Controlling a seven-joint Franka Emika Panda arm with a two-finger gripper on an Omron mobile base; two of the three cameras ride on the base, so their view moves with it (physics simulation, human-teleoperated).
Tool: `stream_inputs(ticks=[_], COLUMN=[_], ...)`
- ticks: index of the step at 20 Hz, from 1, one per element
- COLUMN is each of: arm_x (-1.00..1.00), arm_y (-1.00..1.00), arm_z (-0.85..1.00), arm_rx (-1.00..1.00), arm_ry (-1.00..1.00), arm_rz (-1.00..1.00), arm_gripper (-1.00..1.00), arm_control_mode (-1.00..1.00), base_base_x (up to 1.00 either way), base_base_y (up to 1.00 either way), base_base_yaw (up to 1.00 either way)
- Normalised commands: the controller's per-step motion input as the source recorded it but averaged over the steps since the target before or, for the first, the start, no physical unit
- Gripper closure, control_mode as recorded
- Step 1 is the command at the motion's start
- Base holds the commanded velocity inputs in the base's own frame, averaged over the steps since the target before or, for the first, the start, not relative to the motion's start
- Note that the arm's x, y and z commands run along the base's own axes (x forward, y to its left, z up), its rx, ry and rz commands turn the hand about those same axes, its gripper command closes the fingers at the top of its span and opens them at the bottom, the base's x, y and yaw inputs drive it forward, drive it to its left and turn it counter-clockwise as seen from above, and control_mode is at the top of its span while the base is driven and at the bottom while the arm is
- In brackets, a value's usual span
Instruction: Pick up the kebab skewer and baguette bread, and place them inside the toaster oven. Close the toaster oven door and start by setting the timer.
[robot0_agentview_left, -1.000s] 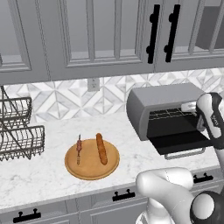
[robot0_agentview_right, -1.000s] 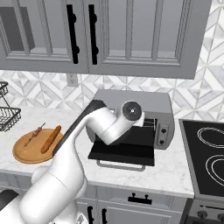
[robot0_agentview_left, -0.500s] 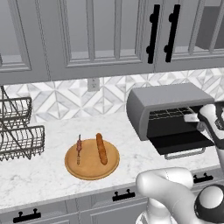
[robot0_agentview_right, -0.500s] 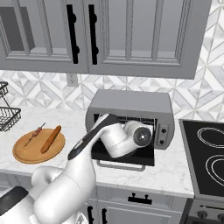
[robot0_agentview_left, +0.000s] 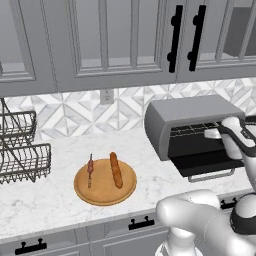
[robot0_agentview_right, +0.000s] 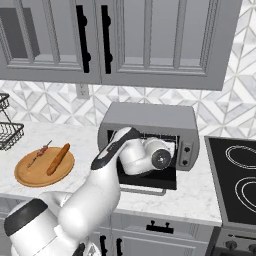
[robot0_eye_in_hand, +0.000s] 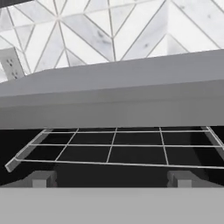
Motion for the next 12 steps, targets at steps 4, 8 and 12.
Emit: stream_inputs(ticks=[4,8,12], arm_x=[0.18,0.02,0.1], arm_y=[-0.24,0.0,0.0], arm_z=[-0.16,-0.21,-0.14], arm_rx=[0.0,0.0,0.0], arm_ry=[-0.01,0.0,-0.01], arm_rz=[-0.1,-0.12,-0.07], arm_gripper=[-1.0,-1.0,-1.0], arm_control_mode=[-1.0,-1.0,-1.0], base_base_x=[0.0,0.0,0.0], base_base_y=[0.0,0.0,0.0], base_base_yaw=[0.0,0.0,0.0])
